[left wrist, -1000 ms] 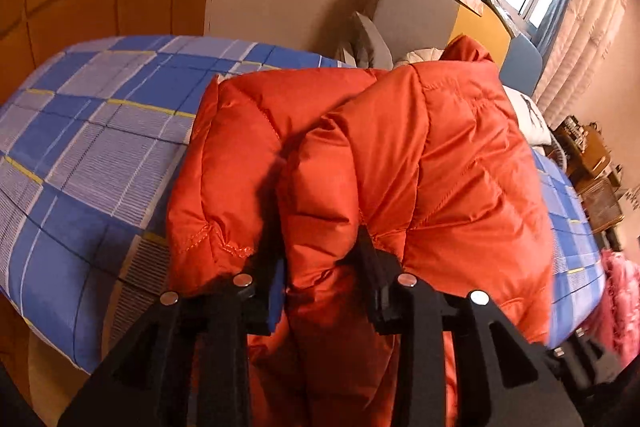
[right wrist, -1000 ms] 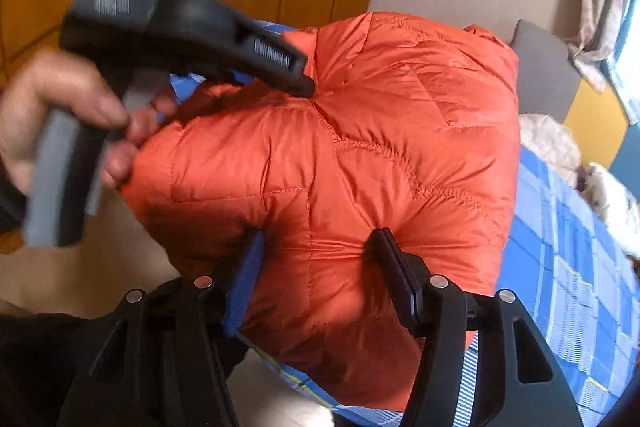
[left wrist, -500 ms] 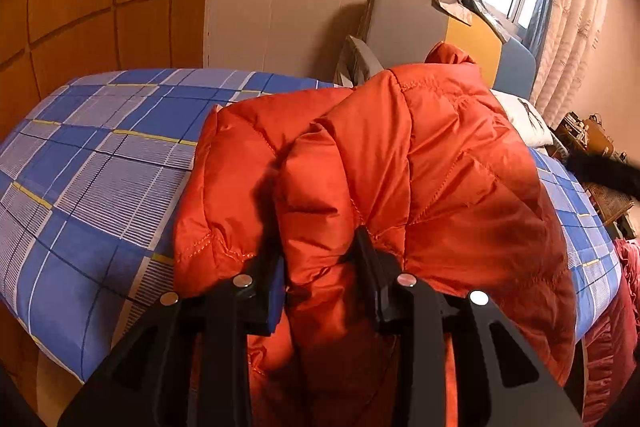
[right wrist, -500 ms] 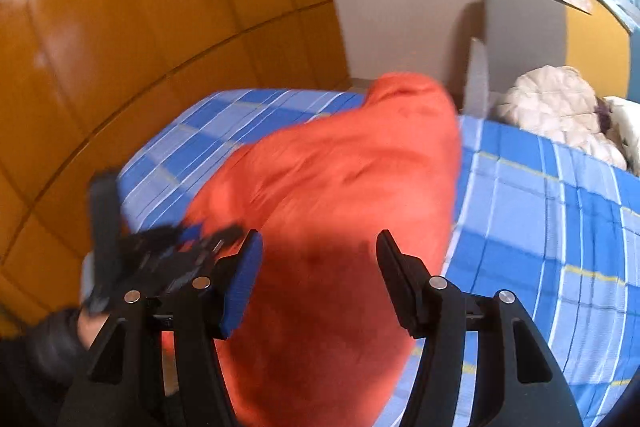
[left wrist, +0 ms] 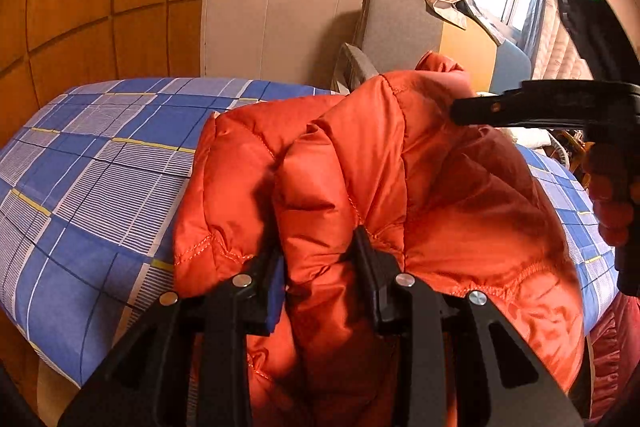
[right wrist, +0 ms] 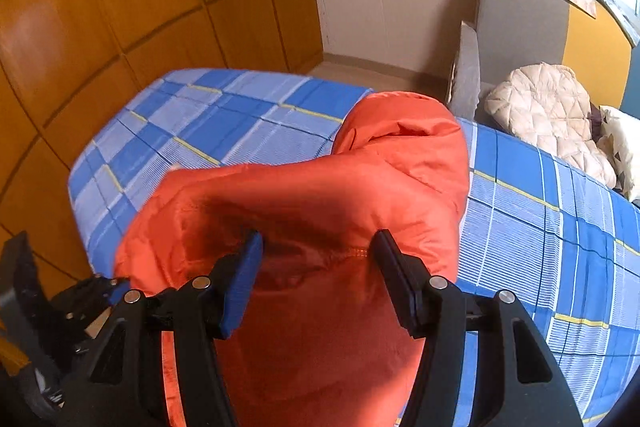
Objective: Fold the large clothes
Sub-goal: 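Fold the lifted jacket end over the body with the right tool while the left tool holds, then press the folded jacket bundle down with both tools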
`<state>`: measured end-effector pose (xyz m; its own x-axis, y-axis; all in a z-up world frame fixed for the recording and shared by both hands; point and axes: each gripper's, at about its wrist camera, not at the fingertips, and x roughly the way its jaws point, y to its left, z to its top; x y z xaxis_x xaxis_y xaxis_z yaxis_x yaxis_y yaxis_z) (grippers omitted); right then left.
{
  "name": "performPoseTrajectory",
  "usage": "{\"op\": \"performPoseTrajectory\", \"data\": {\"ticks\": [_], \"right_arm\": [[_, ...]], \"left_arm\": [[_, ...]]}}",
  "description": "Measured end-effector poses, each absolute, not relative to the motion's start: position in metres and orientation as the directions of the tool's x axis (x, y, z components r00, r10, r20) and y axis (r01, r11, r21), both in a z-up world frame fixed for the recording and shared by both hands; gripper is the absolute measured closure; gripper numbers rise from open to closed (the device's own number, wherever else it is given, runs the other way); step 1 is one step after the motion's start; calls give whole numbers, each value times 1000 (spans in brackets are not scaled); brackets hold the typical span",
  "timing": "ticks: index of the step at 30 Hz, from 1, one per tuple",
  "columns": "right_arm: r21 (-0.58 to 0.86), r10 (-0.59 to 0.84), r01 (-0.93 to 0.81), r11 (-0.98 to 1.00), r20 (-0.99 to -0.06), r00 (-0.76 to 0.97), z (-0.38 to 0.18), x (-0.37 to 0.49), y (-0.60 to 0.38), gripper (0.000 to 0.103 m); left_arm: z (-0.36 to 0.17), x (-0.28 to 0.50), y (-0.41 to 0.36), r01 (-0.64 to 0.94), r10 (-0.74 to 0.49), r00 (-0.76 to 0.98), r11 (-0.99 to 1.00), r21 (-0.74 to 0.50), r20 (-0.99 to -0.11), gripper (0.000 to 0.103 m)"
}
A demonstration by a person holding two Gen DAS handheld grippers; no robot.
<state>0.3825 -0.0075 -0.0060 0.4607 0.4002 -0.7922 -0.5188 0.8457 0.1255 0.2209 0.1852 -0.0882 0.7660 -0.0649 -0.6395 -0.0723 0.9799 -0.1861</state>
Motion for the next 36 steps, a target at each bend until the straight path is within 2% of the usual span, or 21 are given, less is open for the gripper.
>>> {"op": "performPoseTrajectory", "data": {"ticks": [9, 13, 18, 19, 22, 25, 31, 36], "right_arm": [[87, 354, -508, 857, -817, 456, -34, 389, 9, 41], [129, 405, -524, 842, -793, 456, -27, 384, 4, 29], [261, 515, -501, 825, -713, 476, -8, 374, -28, 15], [289, 533, -494, 820, -700, 475, -7, 374, -36, 9], [388, 582, -456, 801, -684, 440, -15, 376, -61, 3], [480, 618, -398, 782, -680, 395, -37, 378, -90, 3], [662, 731, -309, 683, -617, 293, -83, 370, -136, 3], [790, 837, -279, 546, -505, 210, -110, 361, -149, 3]], "left_arm": [[-97, 222, 185, -83, -63, 768, 977, -197, -637, 76], [-97, 219, 184, -83, -60, 770, 978, -193, -635, 76], [-96, 217, 185, -102, -51, 776, 974, -204, -629, 75], [-96, 215, 185, -106, -46, 780, 973, -204, -624, 75], [-96, 212, 187, -118, -35, 789, 971, -208, -613, 73], [-95, 208, 189, -149, -20, 792, 963, -224, -611, 66], [-93, 203, 187, -211, 65, 773, 965, -159, -631, 49], [-96, 203, 190, -215, 65, 768, 963, -161, -638, 47]]}}
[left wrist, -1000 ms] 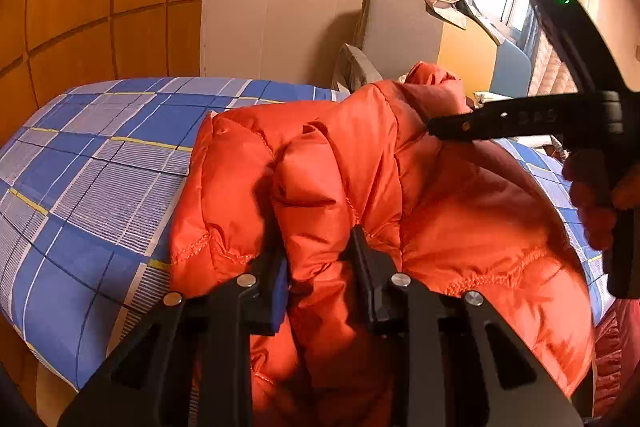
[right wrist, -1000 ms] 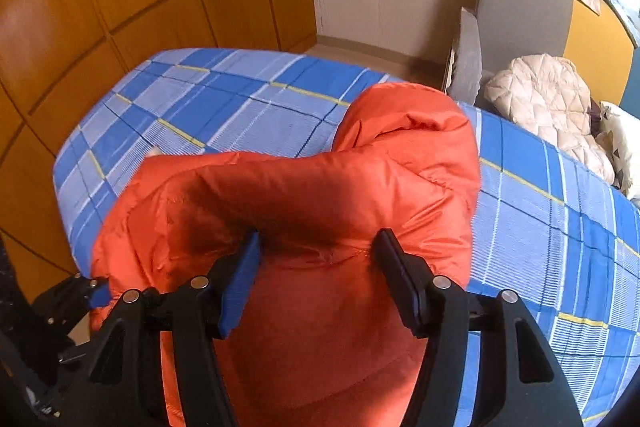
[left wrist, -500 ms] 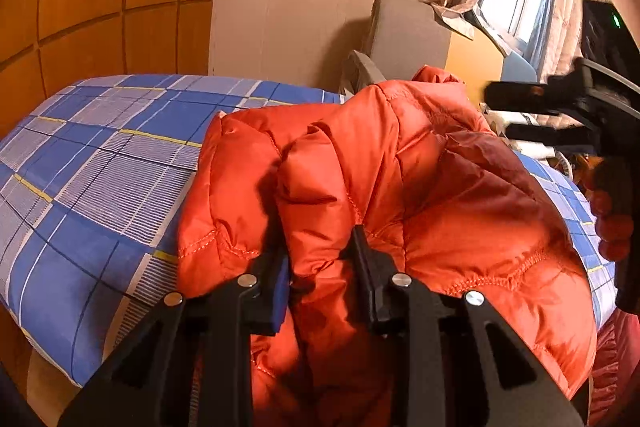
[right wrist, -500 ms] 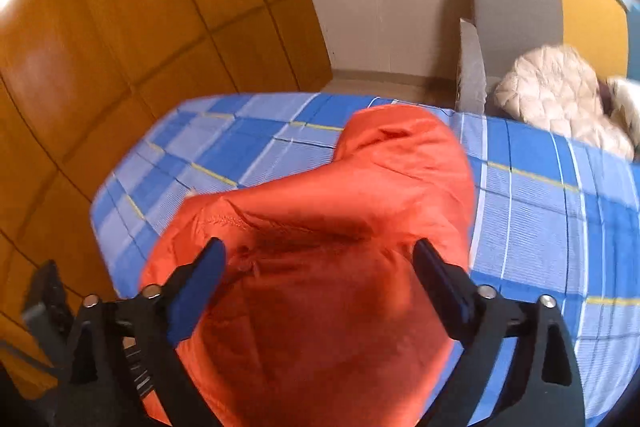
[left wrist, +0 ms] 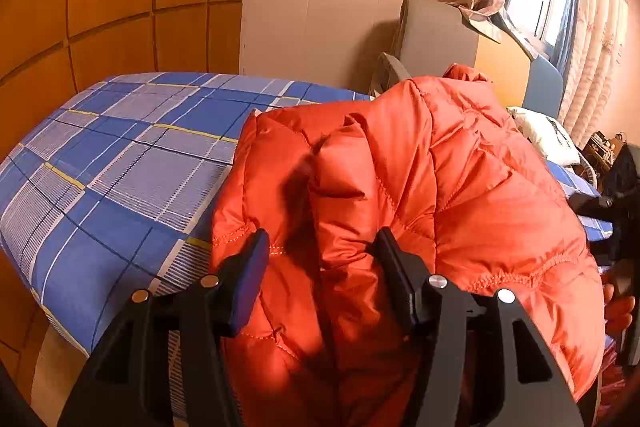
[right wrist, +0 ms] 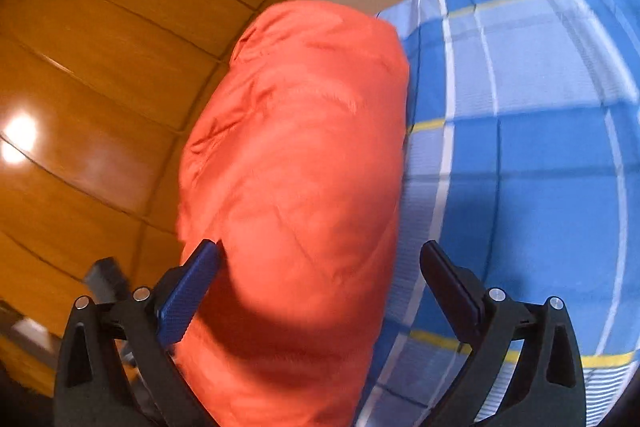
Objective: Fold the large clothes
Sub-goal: 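Press the folded jacket bundle down with both tools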
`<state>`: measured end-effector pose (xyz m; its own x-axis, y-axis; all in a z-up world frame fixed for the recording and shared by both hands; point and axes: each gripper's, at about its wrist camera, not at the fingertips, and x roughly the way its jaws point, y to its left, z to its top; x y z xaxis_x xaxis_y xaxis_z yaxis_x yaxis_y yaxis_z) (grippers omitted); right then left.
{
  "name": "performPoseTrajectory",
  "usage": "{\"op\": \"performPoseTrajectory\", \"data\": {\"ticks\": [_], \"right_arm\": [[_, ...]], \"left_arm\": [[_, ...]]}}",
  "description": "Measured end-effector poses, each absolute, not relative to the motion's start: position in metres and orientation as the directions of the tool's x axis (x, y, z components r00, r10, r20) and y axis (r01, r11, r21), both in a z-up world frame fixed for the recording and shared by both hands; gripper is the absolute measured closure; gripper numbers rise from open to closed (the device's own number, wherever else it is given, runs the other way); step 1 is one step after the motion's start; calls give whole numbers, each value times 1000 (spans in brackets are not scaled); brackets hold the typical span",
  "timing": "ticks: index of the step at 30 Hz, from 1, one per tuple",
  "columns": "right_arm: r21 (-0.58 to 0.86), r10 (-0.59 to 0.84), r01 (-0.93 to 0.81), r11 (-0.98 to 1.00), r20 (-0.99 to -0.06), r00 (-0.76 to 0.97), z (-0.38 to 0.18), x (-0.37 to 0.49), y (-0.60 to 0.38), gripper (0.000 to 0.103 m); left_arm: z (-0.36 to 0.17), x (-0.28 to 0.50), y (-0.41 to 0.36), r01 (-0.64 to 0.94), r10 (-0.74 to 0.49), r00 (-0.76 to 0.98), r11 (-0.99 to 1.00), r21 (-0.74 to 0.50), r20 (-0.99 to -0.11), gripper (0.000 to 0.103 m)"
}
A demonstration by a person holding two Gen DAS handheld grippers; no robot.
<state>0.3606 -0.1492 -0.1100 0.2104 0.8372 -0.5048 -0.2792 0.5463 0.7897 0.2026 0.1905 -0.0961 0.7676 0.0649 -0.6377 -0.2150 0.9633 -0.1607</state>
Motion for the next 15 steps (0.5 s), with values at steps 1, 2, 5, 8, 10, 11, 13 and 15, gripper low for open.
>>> {"op": "performPoseTrajectory", "data": {"ticks": [1, 2, 5, 8, 10, 11, 13, 15], "right_arm": [[803, 851, -281, 525, -489, 192, -112, 361, -149, 3], [817, 864, -283, 503, -472, 172, -116, 361, -147, 3], [839, 889, -295, 457, -443, 116, -124, 359, -135, 3], [862, 910, -299, 410, -409, 70, -132, 364, -122, 3], [884, 927, -288, 367, -372, 40, -139, 369, -114, 3], [889, 932, -290, 354, -361, 33, -140, 371, -110, 3], [888, 935, -306, 343, -354, 21, -139, 373, -102, 3], [880, 932, -323, 348, -362, 19, -136, 374, -97, 3]], "left_arm": [[-97, 203, 192, -215, 58, 767, 962, -170, -639, 46], [-98, 203, 196, -214, 44, 766, 958, -189, -642, 46], [-103, 205, 206, -205, -2, 762, 948, -244, -647, 45], [-112, 207, 223, -193, -78, 759, 921, -338, -647, 44], [-119, 209, 233, -176, -143, 753, 897, -406, -642, 43], [-125, 210, 242, -169, -195, 749, 867, -468, -633, 43], [-134, 212, 253, -159, -261, 749, 822, -548, -609, 43], [-143, 214, 257, -140, -317, 750, 782, -608, -580, 42]]}}
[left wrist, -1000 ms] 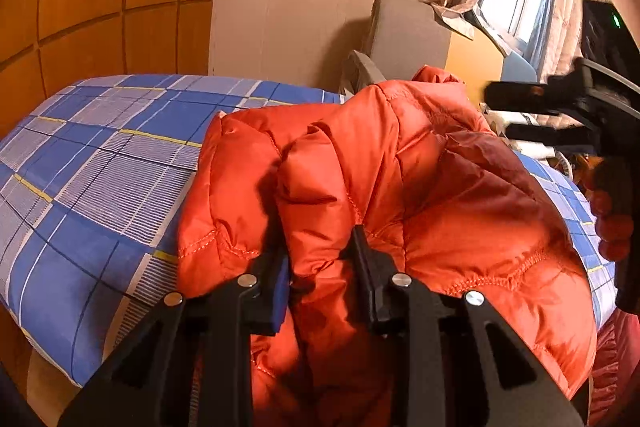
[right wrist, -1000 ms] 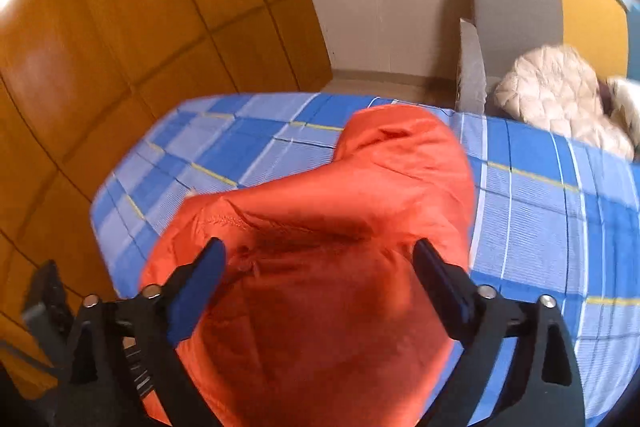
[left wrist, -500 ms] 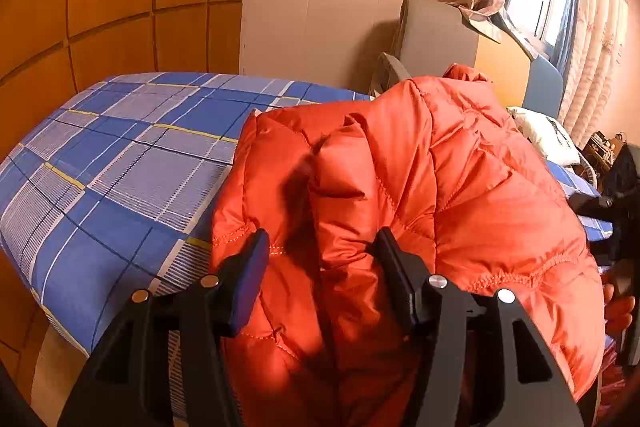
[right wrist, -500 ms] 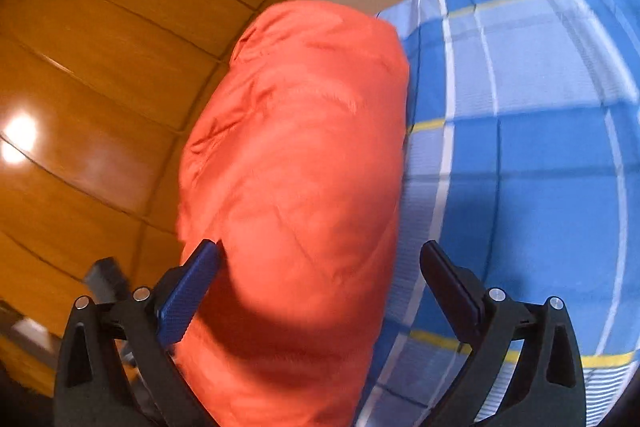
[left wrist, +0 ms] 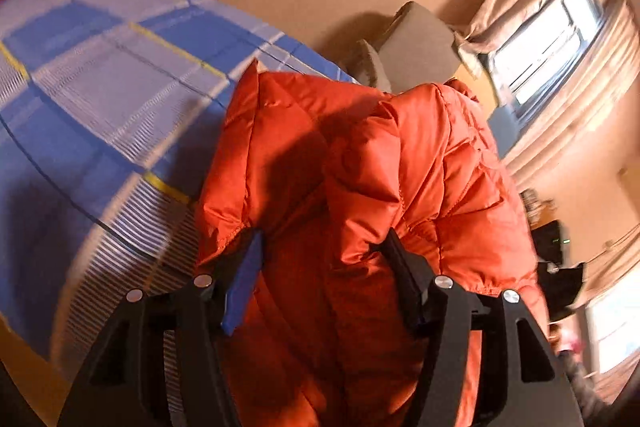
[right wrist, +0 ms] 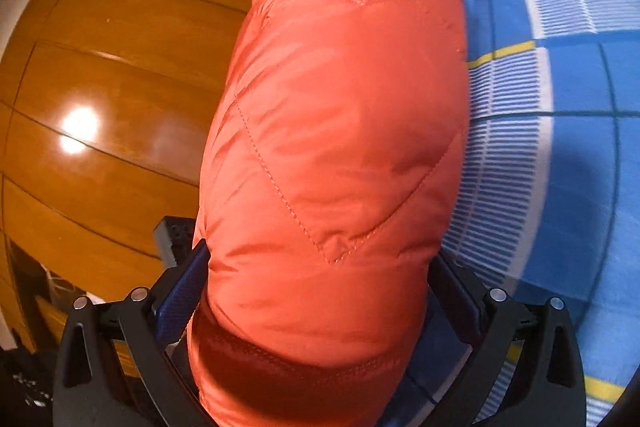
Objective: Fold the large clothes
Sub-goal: 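Press the folded jacket bundle down with both tools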
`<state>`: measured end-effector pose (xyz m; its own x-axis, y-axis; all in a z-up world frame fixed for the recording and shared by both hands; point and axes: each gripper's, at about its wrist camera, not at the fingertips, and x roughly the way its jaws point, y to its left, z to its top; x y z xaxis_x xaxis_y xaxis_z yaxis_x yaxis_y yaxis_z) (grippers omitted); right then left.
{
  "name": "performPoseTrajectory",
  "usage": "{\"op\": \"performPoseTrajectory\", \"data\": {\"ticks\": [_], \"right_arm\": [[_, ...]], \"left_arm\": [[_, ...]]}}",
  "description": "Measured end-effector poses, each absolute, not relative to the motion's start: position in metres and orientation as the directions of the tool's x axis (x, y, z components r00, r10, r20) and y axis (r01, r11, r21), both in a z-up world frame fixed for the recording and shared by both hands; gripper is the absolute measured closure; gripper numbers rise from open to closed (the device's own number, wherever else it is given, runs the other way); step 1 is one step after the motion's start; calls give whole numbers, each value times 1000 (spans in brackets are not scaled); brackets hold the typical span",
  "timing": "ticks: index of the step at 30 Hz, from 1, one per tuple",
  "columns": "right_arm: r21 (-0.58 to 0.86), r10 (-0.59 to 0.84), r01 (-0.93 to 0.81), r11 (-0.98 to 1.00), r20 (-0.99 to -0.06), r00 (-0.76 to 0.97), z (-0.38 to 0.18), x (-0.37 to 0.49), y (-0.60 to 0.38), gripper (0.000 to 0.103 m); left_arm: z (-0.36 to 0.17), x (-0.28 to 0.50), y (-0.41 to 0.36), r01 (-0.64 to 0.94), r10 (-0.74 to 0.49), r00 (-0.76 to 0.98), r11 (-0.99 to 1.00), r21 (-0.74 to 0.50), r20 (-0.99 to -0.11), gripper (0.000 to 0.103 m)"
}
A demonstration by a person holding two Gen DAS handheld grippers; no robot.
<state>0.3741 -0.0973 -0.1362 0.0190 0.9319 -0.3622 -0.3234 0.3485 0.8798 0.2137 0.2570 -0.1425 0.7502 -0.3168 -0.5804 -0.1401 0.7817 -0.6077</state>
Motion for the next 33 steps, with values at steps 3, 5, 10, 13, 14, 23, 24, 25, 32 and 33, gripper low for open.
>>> {"op": "performPoseTrajectory", "data": {"ticks": [3, 5, 10, 13, 14, 23, 24, 25, 32, 33], "right_arm": [[856, 927, -373, 359, -372, 37, -123, 370, -100, 21], [834, 922, -412, 368, -385, 44, -112, 365, -104, 36], [785, 908, -472, 402, -408, 94, -90, 369, -121, 44], [766, 901, -480, 427, -402, 161, -76, 374, -147, 46], [760, 898, -482, 436, -402, 179, -78, 367, -162, 46], [698, 814, -422, 579, -463, 351, -63, 399, -258, 46], [693, 804, -410, 593, -475, 358, -66, 405, -267, 46], [686, 793, -401, 607, -489, 363, -68, 410, -274, 46], [683, 741, -295, 668, -578, 341, -107, 423, -293, 21], [669, 719, -273, 691, -597, 357, -107, 420, -293, 16]], "left_arm": [[-149, 216, 258, -110, -385, 761, 717, -688, -522, 48], [-150, 220, 253, -93, -406, 765, 700, -708, -501, 54], [-144, 245, 232, -46, -449, 747, 701, -712, -490, 61], [-132, 277, 199, 8, -482, 725, 721, -693, -493, 64], [-129, 287, 189, 24, -493, 718, 722, -691, -491, 65], [-92, 408, 66, 180, -534, 631, 807, -563, -563, 73], [-90, 415, 56, 186, -526, 626, 817, -545, -576, 72], [-89, 424, 44, 186, -514, 618, 831, -525, -595, 73], [-86, 432, -13, 196, -320, 627, 947, -253, -710, 72], [-83, 432, -19, 201, -298, 632, 955, -220, -716, 72]]}}
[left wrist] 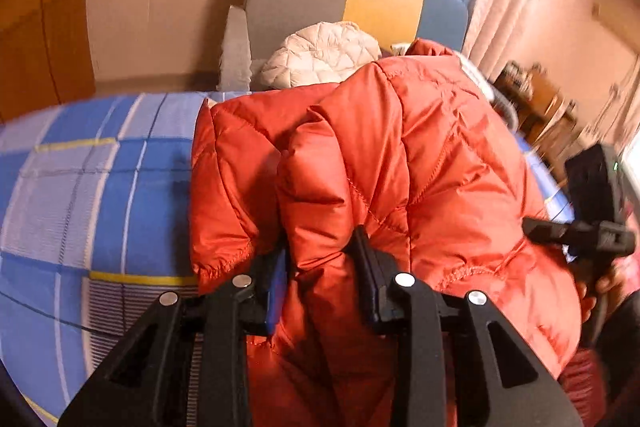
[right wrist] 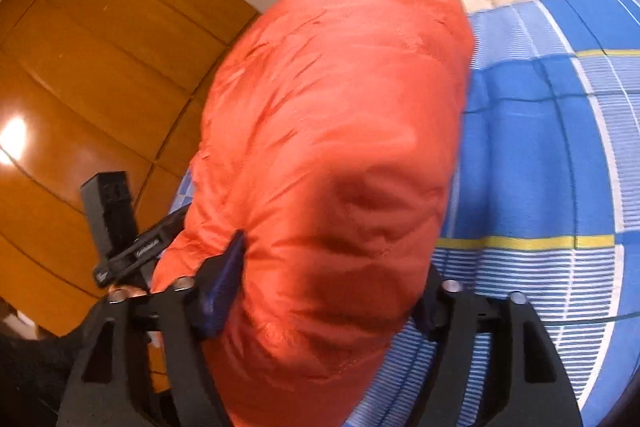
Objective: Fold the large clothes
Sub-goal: 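Press the folded jacket bundle down with both tools, then release the folded jacket with both tools and pull them back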
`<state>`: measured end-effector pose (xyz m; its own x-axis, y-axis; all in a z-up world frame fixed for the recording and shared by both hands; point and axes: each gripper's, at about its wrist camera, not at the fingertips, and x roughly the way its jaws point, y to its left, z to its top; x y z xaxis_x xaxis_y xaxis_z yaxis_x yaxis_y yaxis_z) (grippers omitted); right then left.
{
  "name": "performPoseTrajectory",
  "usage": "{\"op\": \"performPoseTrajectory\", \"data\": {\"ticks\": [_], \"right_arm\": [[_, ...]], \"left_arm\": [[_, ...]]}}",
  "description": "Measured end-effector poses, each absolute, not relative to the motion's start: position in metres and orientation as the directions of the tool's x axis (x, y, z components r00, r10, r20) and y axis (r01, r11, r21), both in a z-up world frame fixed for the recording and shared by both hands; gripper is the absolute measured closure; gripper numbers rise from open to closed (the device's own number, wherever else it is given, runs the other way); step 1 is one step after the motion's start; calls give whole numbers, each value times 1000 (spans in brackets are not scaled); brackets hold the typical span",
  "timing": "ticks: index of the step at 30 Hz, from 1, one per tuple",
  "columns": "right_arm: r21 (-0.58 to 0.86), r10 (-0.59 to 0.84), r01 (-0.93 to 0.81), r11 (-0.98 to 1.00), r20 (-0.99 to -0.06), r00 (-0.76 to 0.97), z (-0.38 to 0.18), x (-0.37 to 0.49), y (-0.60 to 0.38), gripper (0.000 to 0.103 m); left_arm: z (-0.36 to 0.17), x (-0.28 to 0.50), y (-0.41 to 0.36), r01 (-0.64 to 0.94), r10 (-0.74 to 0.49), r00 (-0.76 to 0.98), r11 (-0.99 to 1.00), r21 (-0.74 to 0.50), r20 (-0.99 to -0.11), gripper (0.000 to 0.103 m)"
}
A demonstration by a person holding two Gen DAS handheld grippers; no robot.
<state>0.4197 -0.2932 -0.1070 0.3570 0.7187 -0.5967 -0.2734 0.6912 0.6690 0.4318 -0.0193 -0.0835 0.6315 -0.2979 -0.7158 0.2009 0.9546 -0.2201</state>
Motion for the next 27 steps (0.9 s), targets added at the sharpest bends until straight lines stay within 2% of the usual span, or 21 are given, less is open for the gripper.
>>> {"op": "performPoseTrajectory", "data": {"ticks": [2, 5, 6, 8, 13, 16, 19, 23, 25, 27], "right_arm": [[644, 689, -260, 720, -615, 384, -101, 417, -302, 15], [485, 527, -225, 845, -683, 507, -68, 393, -292, 15], [404, 442, -201, 893, -695, 567, -52, 379, -285, 15], [316, 368, -198, 928, -693, 620, -33, 359, -269, 15], [127, 232, -202, 971, -688, 687, -13, 308, -222, 17], [65, 172, -178, 982, -699, 694, -27, 298, -205, 20], [19, 104, -130, 991, -718, 688, -55, 306, -204, 23], [44, 82, -73, 996, -727, 682, -70, 323, -212, 16], [54, 77, -55, 997, -730, 679, -71, 329, -212, 15], [4, 35, -46, 999, -726, 686, -69, 326, -202, 15]], "left_arm": [[-79, 431, -28, 193, -257, 643, 966, -172, -722, 72], [-73, 425, -32, 174, -206, 668, 978, -118, -715, 72], [-72, 425, -29, 166, -201, 671, 979, -119, -714, 72], [-70, 422, -26, 148, -193, 677, 981, -126, -710, 72], [-78, 407, -15, 108, -198, 684, 979, -171, -702, 72], [-87, 397, -11, 86, -212, 679, 974, -210, -703, 72], [-90, 403, -16, 79, -194, 680, 978, -193, -707, 72], [-92, 422, -26, 95, -169, 677, 985, -143, -717, 72], [-93, 429, -28, 101, -154, 677, 988, -117, -720, 72], [-95, 428, -27, 105, -145, 686, 989, -100, -713, 70]]}}
